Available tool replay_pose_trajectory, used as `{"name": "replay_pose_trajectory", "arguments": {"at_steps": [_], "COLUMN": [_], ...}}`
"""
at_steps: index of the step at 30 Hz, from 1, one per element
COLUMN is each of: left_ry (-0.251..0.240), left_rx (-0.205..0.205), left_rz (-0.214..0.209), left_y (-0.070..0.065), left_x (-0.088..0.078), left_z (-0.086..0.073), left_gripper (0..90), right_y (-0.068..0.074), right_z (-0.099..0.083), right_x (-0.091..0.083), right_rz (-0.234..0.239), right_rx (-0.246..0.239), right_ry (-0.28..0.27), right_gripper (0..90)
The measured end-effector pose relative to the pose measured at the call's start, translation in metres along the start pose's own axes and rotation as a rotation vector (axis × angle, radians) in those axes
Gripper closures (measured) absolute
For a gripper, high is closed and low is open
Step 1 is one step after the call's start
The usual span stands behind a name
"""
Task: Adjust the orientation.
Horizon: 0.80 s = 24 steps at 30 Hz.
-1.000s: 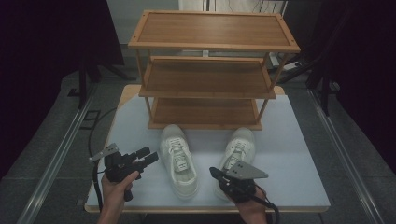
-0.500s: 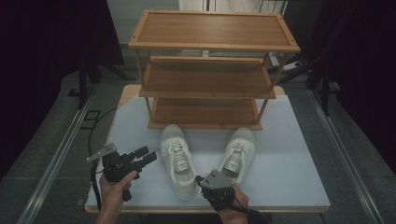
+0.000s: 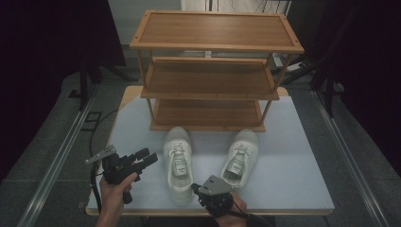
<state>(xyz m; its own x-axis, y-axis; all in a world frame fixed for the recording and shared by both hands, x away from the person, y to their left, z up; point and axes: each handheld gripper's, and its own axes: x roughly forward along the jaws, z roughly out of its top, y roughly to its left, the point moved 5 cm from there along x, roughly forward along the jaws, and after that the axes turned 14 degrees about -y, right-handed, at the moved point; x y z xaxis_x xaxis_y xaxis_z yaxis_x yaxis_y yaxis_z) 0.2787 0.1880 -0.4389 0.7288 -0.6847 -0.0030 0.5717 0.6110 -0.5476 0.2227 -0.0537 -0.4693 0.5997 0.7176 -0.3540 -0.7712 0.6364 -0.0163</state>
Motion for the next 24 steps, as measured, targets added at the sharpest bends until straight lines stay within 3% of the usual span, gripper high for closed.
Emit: {"name": "replay_pose_trajectory", "arguments": {"at_steps": [4,11,16,19,20,24], "left_ry": [-0.004,-0.013,-0.024,-0.017,-0.017,-0.014], "left_rx": [0.0,-0.011,-0.012,-0.017,-0.019,-0.021], "left_rz": [0.003,0.012,0.017,0.019,0.02,0.024], "left_y": [0.001,0.002,0.002,0.003,0.003,0.004], "left_x": [-0.002,-0.006,-0.008,-0.009,-0.01,-0.009], "left_z": [0.002,0.005,0.008,0.007,0.006,0.004], "left_gripper": [39.1,39.3,39.4,39.3,39.3,39.3], "right_y": [0.011,0.034,0.043,0.042,0.035,0.008], "right_z": [0.0,0.003,0.005,0.005,0.01,0.018], "right_x": [0.006,0.024,0.034,0.032,0.018,-0.015], "right_rz": [0.052,0.109,0.147,0.143,0.114,0.069], "right_rx": [0.023,-0.011,-0.01,-0.013,-0.033,0.023], "right_ry": [-0.028,-0.069,-0.072,-0.075,-0.131,-0.183], "right_gripper": [89.4,89.1,88.4,88.1,87.9,82.6]}}
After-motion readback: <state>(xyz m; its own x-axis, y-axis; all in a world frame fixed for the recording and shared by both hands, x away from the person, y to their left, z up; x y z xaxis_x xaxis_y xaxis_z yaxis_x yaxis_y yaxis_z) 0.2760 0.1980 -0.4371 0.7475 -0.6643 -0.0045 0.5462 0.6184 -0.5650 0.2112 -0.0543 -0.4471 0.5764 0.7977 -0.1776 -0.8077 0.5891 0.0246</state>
